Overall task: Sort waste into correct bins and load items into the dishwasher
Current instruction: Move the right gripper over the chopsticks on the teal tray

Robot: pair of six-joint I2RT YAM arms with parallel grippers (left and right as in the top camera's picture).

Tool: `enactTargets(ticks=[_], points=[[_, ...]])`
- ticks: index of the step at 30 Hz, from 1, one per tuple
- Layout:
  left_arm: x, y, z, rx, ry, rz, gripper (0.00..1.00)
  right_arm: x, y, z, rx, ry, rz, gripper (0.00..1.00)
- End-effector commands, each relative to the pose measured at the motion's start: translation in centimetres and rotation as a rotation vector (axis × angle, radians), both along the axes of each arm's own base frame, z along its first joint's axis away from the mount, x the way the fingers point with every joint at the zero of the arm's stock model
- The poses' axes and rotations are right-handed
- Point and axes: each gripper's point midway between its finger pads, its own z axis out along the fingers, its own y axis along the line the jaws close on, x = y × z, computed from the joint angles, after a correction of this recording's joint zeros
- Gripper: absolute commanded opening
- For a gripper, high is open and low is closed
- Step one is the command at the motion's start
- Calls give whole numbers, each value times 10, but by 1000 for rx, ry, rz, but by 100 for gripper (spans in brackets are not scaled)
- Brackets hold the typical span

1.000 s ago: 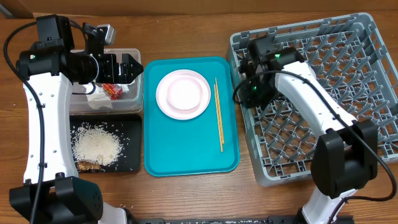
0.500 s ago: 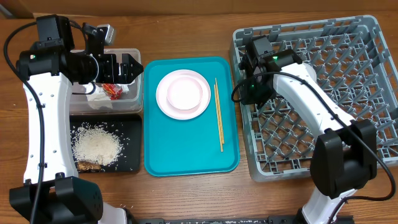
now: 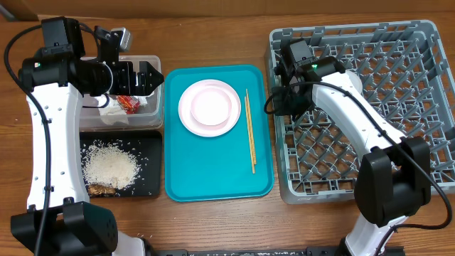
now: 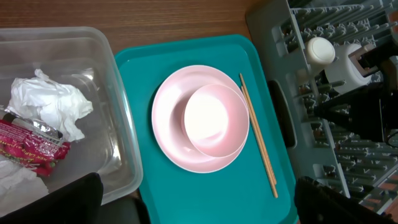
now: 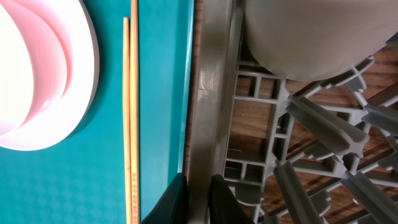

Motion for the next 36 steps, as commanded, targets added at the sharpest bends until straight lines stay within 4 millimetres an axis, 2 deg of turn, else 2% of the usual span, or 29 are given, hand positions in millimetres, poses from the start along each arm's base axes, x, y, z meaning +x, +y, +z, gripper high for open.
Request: enactTargets(ticks=[1, 12, 19, 23, 29, 32, 36], points=[[2, -2, 12, 4, -30, -1, 100, 4, 12, 12, 52, -43, 43, 11], [2, -2, 12, 4, -30, -1, 100, 8, 14, 13, 62, -54, 18, 11], [2, -2, 12, 4, -30, -1, 100, 3, 5, 11, 16, -32, 8, 34], [2, -2, 12, 4, -30, -1, 100, 16, 2, 26, -8, -87, -3, 40], [2, -2, 12, 4, -30, -1, 100, 29, 11, 74, 32, -157, -27, 44], [2, -2, 12, 4, -30, -1, 100, 24, 27, 86, 80, -149, -12, 43], [2, -2, 12, 4, -30, -1, 100, 7, 52, 83, 128, -100, 26, 43]])
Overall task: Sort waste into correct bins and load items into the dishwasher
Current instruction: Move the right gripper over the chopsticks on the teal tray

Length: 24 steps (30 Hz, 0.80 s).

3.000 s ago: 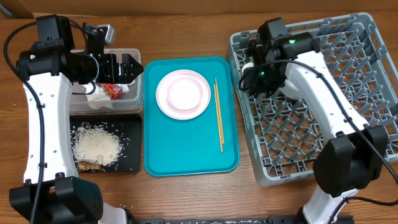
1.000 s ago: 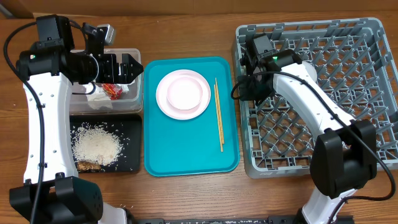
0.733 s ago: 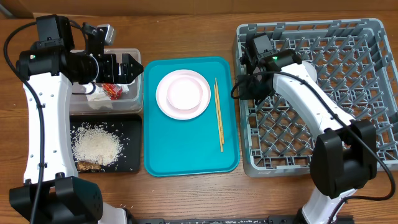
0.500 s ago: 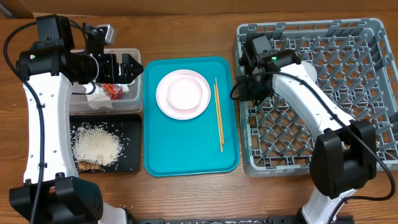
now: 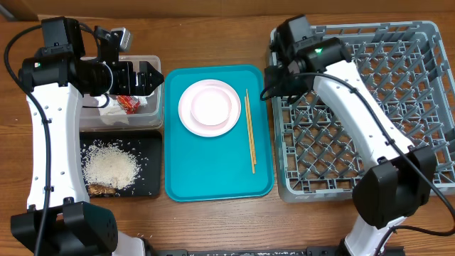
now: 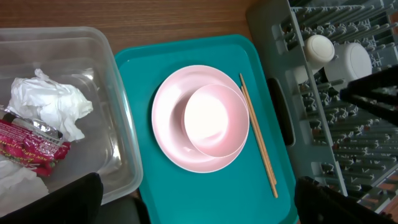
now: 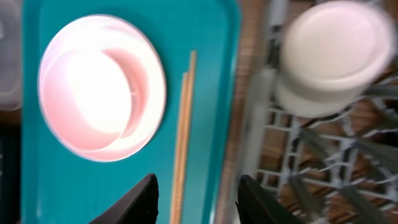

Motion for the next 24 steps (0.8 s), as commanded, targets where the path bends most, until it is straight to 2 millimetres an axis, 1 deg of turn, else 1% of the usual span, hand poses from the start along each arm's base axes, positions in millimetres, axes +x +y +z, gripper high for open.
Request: enactTargets(ticks=[1, 7, 12, 13, 15, 18, 21, 24], points=[[2, -2, 12, 4, -30, -1, 100, -17, 27, 12, 58, 11, 31, 44], [2, -2, 12, 4, -30, -1, 100, -40, 56, -7, 37, 46, 110, 44], [2, -2, 12, 4, -30, -1, 100, -48, 61, -29, 5, 62, 88, 44], [2, -2, 12, 4, -30, -1, 100, -49, 62, -33, 1, 60, 91, 43], [2, -2, 12, 4, -30, -1, 100, -51, 63, -41, -1, 61, 94, 37], [2, -2, 12, 4, -30, -1, 100, -54, 63, -51, -7, 71, 98, 35], [2, -2, 12, 4, -30, -1, 100, -58, 61, -61, -13, 81, 99, 28], [2, -2, 12, 4, -30, -1, 100, -60, 61, -76, -13, 79, 102, 22]])
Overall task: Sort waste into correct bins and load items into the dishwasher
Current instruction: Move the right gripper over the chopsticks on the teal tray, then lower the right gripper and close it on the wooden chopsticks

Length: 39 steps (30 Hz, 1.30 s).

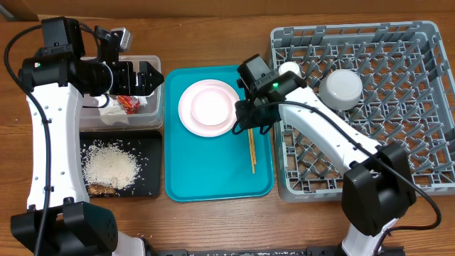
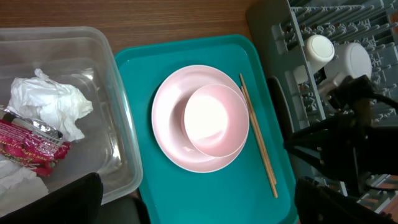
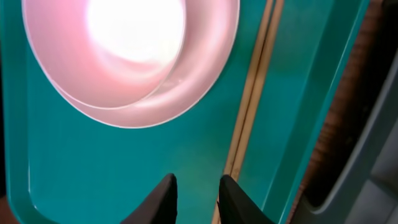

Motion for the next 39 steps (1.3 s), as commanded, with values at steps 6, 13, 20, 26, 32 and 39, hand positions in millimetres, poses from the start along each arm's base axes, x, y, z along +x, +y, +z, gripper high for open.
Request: enactTargets(ticks=[6, 13, 20, 26, 32, 39], points=[[2, -2, 12, 5, -30, -1, 100, -6, -10, -32, -36, -17, -56, 15], [2, -2, 12, 5, -30, -1, 100, -3, -13, -47, -48, -57, -62, 4], [2, -2, 12, 5, -30, -1, 100, -6, -15, -58, -104, -97, -77, 4], [2, -2, 12, 5, -30, -1, 100, -3, -11, -56, -159, -170, -68, 4], [2, -2, 12, 4, -30, 0, 100, 2, -12, -55, -192, -213, -74, 4], [2, -2, 12, 4, -30, 0, 100, 2, -13, -75, -215, -185, -69, 8]])
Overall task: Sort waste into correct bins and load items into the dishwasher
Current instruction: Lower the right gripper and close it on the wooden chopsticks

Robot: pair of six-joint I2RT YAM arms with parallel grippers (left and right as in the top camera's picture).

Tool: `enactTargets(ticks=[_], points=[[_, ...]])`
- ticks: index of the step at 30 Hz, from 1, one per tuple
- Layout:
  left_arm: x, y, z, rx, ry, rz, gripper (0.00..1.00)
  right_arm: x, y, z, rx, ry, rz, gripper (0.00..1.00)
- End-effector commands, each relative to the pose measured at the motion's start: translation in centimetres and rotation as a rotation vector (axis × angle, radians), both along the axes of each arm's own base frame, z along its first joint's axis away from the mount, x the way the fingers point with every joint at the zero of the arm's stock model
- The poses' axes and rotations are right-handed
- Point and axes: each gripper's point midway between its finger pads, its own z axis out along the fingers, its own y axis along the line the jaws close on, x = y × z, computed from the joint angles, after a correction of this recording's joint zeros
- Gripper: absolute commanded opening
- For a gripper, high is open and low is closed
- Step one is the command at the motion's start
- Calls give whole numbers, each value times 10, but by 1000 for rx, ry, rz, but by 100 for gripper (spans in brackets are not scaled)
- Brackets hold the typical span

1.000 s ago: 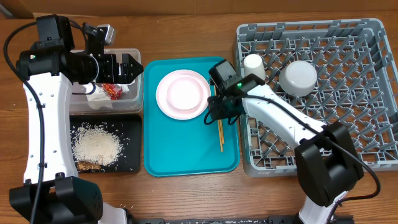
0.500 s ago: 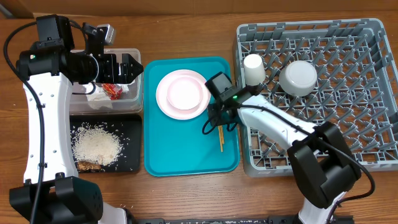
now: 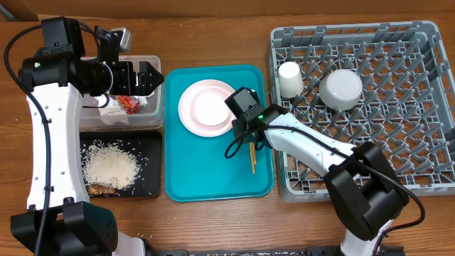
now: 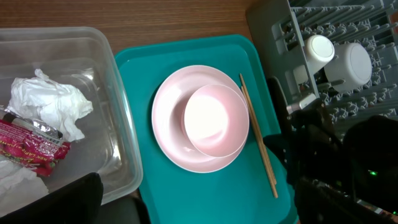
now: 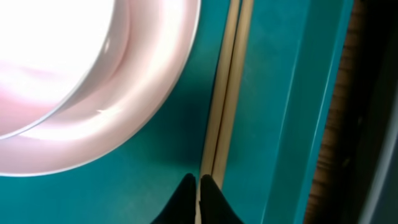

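Two wooden chopsticks (image 3: 251, 158) lie along the right side of the teal tray (image 3: 206, 178). My right gripper (image 3: 248, 142) is down on them. In the right wrist view its fingertips (image 5: 198, 183) are closed together on the chopsticks (image 5: 231, 74), beside the pink plate (image 5: 124, 112). A pink bowl (image 4: 211, 118) sits in the pink plate (image 3: 207, 107). My left gripper (image 3: 153, 77) hangs open over the clear bin's right edge, its fingers (image 4: 50, 199) empty.
The grey dish rack (image 3: 370, 142) at the right holds a white cup (image 3: 289, 78) and a white bowl (image 3: 341, 89). The clear bin (image 3: 155, 107) holds tissue (image 4: 50, 102) and a red wrapper (image 4: 28, 146). A black tray (image 3: 146, 181) carries rice.
My right gripper was open a little above the chopsticks. Now it is lower on the tray and shut on them. The left arm has not moved.
My right gripper was first at the rack's left wall by the white cup. Then it was open, higher up near the rack's left edge, then over the tray above the chopsticks. Now it is shut on them. The left gripper stayed open over the clear bin.
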Motion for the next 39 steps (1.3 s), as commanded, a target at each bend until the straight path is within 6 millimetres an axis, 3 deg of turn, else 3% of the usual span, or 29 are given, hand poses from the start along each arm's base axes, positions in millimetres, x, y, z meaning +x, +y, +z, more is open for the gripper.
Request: enactTargets(ticks=[1, 9, 14, 39], points=[[2, -2, 12, 4, -30, -1, 100, 0, -5, -15, -34, 13, -12, 8], [2, -2, 12, 4, -30, -1, 100, -1, -5, -20, -41, 22, -12, 9], [2, -2, 12, 4, -30, -1, 100, 0, -4, -28, -45, 28, -12, 16], [2, -2, 12, 4, -30, -1, 100, -13, 2, -36, -5, 96, -42, 16]])
